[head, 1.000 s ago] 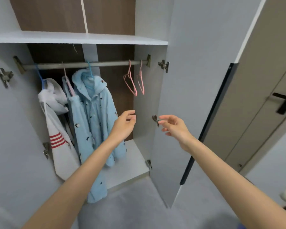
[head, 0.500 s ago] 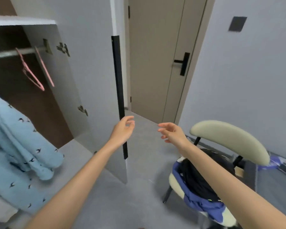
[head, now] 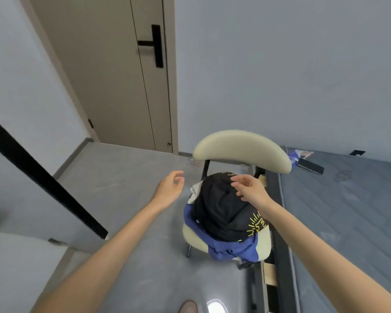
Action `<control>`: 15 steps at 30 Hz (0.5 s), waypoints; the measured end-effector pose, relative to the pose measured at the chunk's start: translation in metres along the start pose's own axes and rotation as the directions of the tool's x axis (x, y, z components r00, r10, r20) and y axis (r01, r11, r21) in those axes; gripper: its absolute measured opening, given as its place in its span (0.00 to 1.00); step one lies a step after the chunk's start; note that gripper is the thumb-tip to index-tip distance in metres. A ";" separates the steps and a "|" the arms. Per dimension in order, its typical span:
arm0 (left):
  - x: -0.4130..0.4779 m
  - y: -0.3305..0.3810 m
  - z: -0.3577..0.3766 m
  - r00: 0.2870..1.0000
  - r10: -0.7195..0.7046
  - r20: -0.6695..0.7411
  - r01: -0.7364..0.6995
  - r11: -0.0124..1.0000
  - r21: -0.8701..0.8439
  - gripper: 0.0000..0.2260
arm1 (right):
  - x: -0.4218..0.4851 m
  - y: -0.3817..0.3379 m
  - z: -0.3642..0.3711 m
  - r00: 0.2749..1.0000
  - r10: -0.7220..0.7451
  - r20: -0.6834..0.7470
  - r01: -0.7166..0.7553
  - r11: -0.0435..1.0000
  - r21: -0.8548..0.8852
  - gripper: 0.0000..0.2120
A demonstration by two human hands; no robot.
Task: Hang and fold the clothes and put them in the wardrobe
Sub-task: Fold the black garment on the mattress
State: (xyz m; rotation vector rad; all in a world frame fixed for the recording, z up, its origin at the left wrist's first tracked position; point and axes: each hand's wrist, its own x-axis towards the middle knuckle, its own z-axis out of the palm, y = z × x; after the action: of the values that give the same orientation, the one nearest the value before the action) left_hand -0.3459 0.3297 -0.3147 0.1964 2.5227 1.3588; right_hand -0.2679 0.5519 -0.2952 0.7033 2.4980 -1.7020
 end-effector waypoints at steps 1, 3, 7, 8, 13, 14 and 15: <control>0.011 -0.002 0.009 0.999 -0.008 0.031 0.007 1.000 0.005 0.14 | 0.008 0.011 -0.004 1.000 0.017 -0.019 -0.017 1.000 -0.016 0.10; 0.030 -0.007 0.026 0.997 -0.030 0.076 0.030 1.000 0.000 0.14 | 0.022 0.032 -0.009 0.998 0.056 -0.041 -0.058 0.997 -0.060 0.09; 0.059 -0.021 0.057 0.985 -0.083 0.152 0.083 0.996 0.008 0.14 | 0.051 0.070 -0.013 0.988 0.142 -0.058 -0.150 0.974 -0.169 0.11; 0.067 -0.024 0.064 0.981 -0.094 0.169 0.093 0.996 0.014 0.14 | 0.060 0.078 -0.014 0.985 0.160 -0.060 -0.168 0.966 -0.194 0.12; 0.102 -0.041 0.101 0.965 -0.161 0.206 0.162 0.987 0.008 0.15 | 0.110 0.118 -0.015 0.980 0.200 -0.015 -0.195 0.929 -0.316 0.17; 0.110 -0.045 0.109 0.963 -0.175 0.205 0.178 0.984 0.004 0.14 | 0.122 0.126 -0.016 0.981 0.196 -0.007 -0.186 0.916 -0.355 0.18; 0.117 -0.049 0.117 0.961 -0.191 0.201 0.194 0.981 0.006 0.14 | 0.136 0.134 -0.018 0.982 0.191 0.005 -0.174 0.902 -0.396 0.20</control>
State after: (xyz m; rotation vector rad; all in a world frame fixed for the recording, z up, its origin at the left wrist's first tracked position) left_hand -0.4225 0.4251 -0.4367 0.0783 2.2986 1.2149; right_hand -0.3342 0.6542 -0.4433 0.8132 2.5325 -1.0906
